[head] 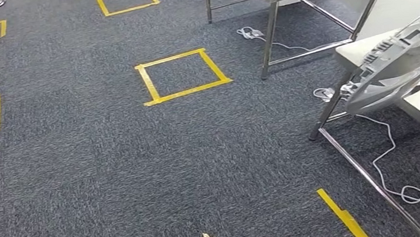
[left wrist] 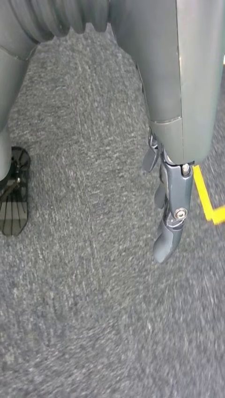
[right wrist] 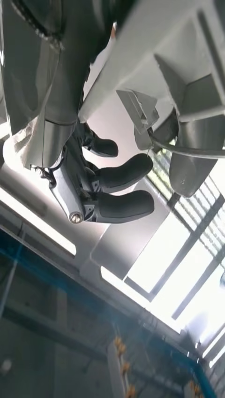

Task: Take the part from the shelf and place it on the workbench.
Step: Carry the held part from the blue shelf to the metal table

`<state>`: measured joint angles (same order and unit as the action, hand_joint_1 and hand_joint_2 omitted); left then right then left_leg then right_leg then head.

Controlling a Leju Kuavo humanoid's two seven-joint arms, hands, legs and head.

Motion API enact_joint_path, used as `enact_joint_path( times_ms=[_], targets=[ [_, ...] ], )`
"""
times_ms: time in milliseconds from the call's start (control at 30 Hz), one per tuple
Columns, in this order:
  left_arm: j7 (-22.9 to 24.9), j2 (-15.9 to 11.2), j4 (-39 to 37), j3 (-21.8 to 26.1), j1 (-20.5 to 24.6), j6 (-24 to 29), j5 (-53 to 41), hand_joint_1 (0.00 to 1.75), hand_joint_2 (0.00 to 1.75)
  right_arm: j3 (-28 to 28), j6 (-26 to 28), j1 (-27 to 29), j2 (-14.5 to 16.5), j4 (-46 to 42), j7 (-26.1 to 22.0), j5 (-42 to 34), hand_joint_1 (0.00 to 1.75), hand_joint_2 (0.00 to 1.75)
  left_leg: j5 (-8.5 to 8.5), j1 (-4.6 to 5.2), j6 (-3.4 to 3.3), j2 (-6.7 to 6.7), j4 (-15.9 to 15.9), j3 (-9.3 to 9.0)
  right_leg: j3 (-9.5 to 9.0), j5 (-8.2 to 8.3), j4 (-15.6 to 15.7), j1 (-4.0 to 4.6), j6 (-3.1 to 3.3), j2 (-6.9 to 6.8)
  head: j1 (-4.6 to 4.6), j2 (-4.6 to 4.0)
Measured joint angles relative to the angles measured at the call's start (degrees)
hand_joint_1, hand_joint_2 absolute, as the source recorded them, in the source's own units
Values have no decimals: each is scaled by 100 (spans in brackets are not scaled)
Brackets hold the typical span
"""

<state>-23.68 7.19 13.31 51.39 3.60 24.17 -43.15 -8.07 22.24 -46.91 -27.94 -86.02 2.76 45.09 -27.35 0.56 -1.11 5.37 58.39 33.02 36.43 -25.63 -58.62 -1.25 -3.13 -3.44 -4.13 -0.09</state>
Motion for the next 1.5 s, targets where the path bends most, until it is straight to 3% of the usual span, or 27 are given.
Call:
enact_joint_path(
  times_ms=[67,133,200,267,300,333,367,433,500,567,600,667,733,800,833,867,933,1000,1100,1167,1233,1300,1333,1367,1400,1467,1500],
  targets=[
    [1,1,0,0,6,0,-3,0,175,30,-6,32,-47,18,-1,-10,175,175,-39,-7,43,83,18,-25,-1,11,-2,4,103,139,7,0],
    [1,8,0,0,19,0,-4,0,175,60,-6,32,-82,24,-5,-11,175,175,-209,-39,90,-89,245,34,-4,17,1,-4,179,255,11,0],
    [1,17,0,1,18,0,-5,0,175,69,-7,24,-93,26,-8,-11,175,175,-564,-61,107,-388,900,301,-14,17,4,1,234,374,14,0],
    [1,22,0,2,5,0,-5,0,175,61,-9,35,-93,36,-10,-11,175,175,-835,-54,80,-483,1606,645,-18,15,3,31,257,519,12,0],
    [1,23,0,2,1,0,-4,0,175,59,-9,41,-93,42,-9,-11,175,175,-825,-44,53,-496,1744,734,-22,16,3,45,261,597,11,0],
    [1,23,0,2,-2,0,-4,0,175,60,-10,44,-93,48,-9,-11,175,175,-690,-30,16,-516,1649,720,-27,16,3,54,264,677,9,1],
    [1,22,0,2,-2,0,-4,0,175,61,-10,44,-93,52,-9,-12,175,175,-462,-12,-27,-566,1345,610,-35,18,3,58,265,756,11,1],
    [1,12,-1,3,-6,1,-5,0,175,64,-9,50,-93,56,-9,-13,175,175,-26,10,-115,-833,551,294,-39,21,0,54,259,902,8,1],
    [1,-4,-1,5,-5,3,-5,0,175,69,-11,73,-103,67,-7,-14,175,175,91,16,-154,-1024,126,107,-9,38,-1,31,219,1030,11,0],
    [1,-7,0,7,8,4,-4,0,175,100,-16,101,-157,78,-2,-19,175,175,76,21,-156,-946,23,57,32,71,19,0,152,1144,21,0],
    [0,-3,0,7,14,4,-5,0,175,129,-21,107,-202,83,0,-22,175,175,103,15,-158,-876,-34,38,64,64,14,-1,130,1097,21,0],
    [-3,6,0,7,16,2,-9,0,175,188,-42,84,-278,98,2,-39,175,175,167,0,-171,-732,-162,-4,217,-110,-228,21,90,787,-11,0],
    [-7,9,0,7,-1,-13,-17,0,175,228,-77,75,-315,124,4,-64,175,175,179,2,-184,-584,-194,-14,512,-430,-844,20,35,479,-39,0],
    [-14,17,-1,7,-15,-44,-26,0,175,251,-97,111,-345,166,4,-92,175,175,165,-6,-174,-416,-188,-11,719,-562,-1286,-16,-35,396,-40,0],
    [-21,21,-1,7,-16,-61,-31,0,175,270,-99,130,-365,190,3,-106,175,175,152,-16,-161,-335,-179,-10,692,-491,-1245,-38,-72,364,-40,0],
    [-32,24,-2,7,-15,-76,-38,0,175,294,-99,142,-388,208,2,-121,175,175,134,-30,-140,-260,-165,-11,564,-345,-1016,-61,-108,320,-41,0],
    [-61,15,-1,7,-12,-96,-54,0,175,356,-101,156,-433,234,-4,-149,175,175,79,-50,-68,-132,-114,-12,198,-87,-354,-78,-173,114,-46,0],
    [-90,-7,0,7,-11,-104,-66,0,175,412,-107,181,-480,254,-15,-173,175,175,17,-30,12,-35,-39,-18,-9,-20,-15,-60,-116,-15,-42,0],
    [-104,-15,0,7,1,-107,-72,0,175,504,-119,263,-577,280,-25,-191,175,175,-43,-18,78,87,1,-60,-19,-40,-36,-42,74,130,-29,0],
    [-105,-13,0,7,11,-107,-73,0,175,574,-120,280,-648,283,-33,-199,175,175,-218,-52,116,-74,206,-2,-21,-38,-41,-44,153,241,-24,1],
    [-106,-13,0,7,3,-108,-73,0,175,610,-121,296,-674,284,-45,-208,175,175,-563,-72,124,-358,850,274,-29,-33,-40,-30,205,361,-11,1],
    [-106,-12,0,7,-14,-115,-74,0,175,627,-121,356,-677,288,-52,-219,175,175,-808,-51,80,-464,1583,645,-29,-29,-40,6,231,512,-1,0],
    [-106,-11,0,7,-20,-118,-74,0,175,638,-121,393,-679,291,-53,-223,175,175,-787,-26,39,-483,1728,746,-28,-26,-40,26,242,593,-1,0],
    [-106,-10,0,7,-22,-121,-74,0,175,651,-121,421,-681,293,-53,-229,175,175,-655,8,-17,-507,1645,746,-26,-21,-39,42,252,674,-3,0],
    [-106,-11,0,7,-23,-122,-74,0,175,664,-121,440,-686,294,-53,-234,175,175,-438,52,-88,-559,1344,641,-23,-15,-38,51,262,756,-3,0],
    [-109,-34,0,7,-27,-127,-79,0,175,686,-121,488,-699,300,-55,-241,175,175,-30,134,-272,-853,534,307,-20,-2,-34,46,270,907,-6,0],
    [-112,-53,0,7,-30,-131,-82,0,175,694,-121,531,-705,306,-57,-245,175,175,69,162,-345,-983,243,169,-17,4,-31,32,263,976,-1,0]
  ],
)
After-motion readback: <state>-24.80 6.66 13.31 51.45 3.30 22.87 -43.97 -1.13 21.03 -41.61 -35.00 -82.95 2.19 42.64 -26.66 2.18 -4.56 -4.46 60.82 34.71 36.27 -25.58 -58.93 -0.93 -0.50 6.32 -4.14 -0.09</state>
